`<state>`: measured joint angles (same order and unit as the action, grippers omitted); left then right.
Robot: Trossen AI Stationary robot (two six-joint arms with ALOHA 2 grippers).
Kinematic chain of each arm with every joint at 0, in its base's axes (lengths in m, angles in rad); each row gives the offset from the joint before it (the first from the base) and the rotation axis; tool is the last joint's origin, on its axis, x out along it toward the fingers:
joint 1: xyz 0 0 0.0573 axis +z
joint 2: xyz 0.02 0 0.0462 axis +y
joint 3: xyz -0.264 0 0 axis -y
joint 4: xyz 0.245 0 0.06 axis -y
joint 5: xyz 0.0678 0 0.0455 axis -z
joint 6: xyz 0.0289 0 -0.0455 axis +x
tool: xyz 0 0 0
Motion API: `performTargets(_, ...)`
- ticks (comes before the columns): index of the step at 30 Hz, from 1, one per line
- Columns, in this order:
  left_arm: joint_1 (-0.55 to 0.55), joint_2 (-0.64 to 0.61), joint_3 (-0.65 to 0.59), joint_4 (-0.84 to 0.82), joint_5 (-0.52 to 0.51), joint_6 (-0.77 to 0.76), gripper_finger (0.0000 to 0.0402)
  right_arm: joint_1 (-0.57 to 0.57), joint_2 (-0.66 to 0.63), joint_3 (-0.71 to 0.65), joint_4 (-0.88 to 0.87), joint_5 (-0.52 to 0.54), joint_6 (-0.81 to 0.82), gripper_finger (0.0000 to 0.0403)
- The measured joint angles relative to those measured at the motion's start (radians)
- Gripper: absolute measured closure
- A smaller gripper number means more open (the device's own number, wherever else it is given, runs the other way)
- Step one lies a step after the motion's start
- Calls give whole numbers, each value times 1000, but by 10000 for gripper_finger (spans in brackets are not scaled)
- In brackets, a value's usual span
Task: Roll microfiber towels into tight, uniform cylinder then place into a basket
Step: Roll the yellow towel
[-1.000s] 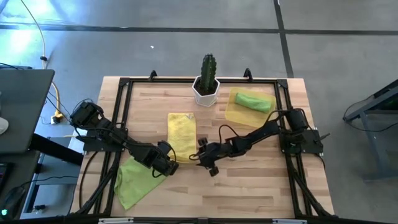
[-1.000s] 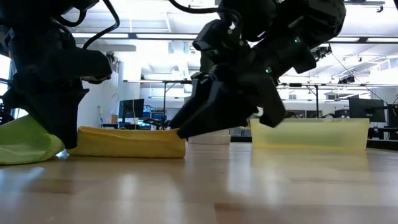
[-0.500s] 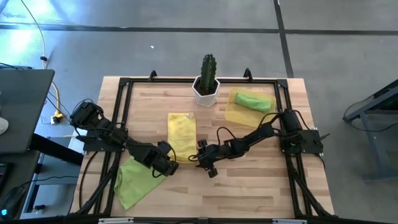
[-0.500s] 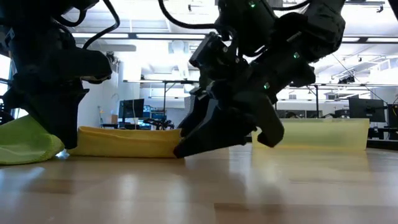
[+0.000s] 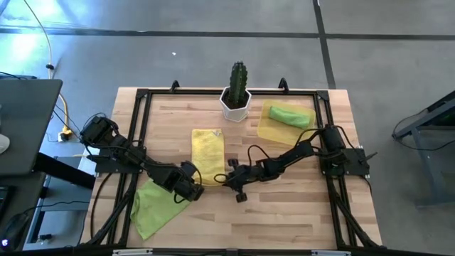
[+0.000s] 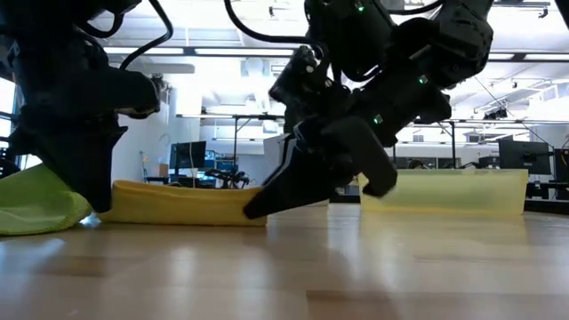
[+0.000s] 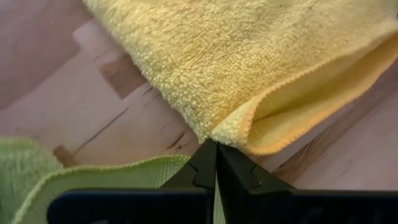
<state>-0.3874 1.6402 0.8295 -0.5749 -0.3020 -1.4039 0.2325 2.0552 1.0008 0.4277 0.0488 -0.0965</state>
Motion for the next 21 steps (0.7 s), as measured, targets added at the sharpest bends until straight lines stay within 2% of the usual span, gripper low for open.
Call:
performTargets(2, 0, 0, 0, 10, -5, 58, 401, -7, 0, 0, -4, -22, 102, 388)
performTargets(6, 0, 0, 0, 61, -5, 158, 401, -42, -2, 0, -1, -142, 258, 397)
performTargets(13, 0, 0, 0, 151, 26, 117, 401, -114, -55, -1, 1, -300, 483, 400)
performTargets(16, 0, 0, 0, 131, 50, 50, 401, -144, -55, 0, -28, -301, 539, 400)
performTargets(21, 1, 0, 0, 54, 44, -74, 401, -170, -45, -1, -117, -226, 532, 402)
